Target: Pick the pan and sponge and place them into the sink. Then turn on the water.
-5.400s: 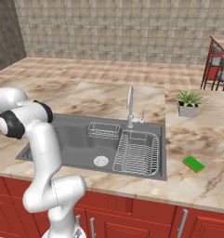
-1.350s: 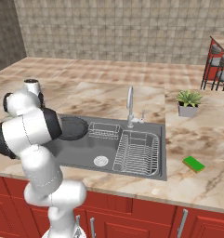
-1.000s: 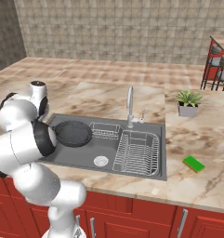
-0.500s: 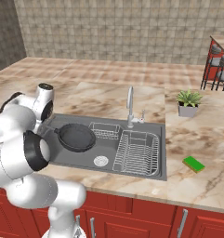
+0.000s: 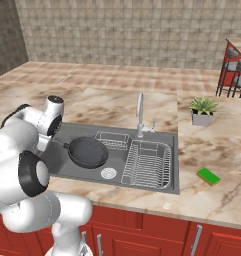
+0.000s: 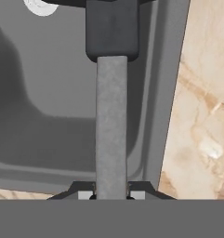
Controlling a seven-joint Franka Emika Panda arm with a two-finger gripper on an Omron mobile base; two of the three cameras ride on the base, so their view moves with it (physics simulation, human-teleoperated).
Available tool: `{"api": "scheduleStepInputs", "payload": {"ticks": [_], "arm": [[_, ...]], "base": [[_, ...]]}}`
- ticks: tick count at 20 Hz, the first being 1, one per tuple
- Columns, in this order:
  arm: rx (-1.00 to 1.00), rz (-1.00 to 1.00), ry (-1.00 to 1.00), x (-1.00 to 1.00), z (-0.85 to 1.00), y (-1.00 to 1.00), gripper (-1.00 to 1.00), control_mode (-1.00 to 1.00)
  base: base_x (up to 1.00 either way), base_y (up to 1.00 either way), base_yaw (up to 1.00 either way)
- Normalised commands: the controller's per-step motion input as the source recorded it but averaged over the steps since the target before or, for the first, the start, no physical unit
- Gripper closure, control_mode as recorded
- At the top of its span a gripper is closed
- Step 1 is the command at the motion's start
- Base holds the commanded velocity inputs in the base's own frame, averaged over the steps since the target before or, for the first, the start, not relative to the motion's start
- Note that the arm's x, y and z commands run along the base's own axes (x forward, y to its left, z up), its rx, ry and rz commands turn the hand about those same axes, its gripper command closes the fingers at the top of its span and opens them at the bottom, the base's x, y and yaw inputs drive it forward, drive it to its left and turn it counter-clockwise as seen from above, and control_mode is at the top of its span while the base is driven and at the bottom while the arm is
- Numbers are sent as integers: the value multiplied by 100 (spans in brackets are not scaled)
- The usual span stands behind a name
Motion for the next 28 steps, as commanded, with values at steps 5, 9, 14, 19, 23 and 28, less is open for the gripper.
{"api": "scheduleStepInputs", "payload": {"ticks": [5,9,14,19,23,28], "arm": [[5,5,2,3,-11,-5,100,-100],[6,3,4,16,-8,0,100,-100],[2,1,3,19,-12,-4,100,-100],[-3,0,2,7,-15,-5,100,-100],[-11,0,-2,0,-29,-5,100,-100],[-8,0,-1,2,-34,-8,100,-100]], "base": [[0,0,0],[0,0,0],[0,0,0],[0,0,0],[0,0,0],[0,0,0]]}}
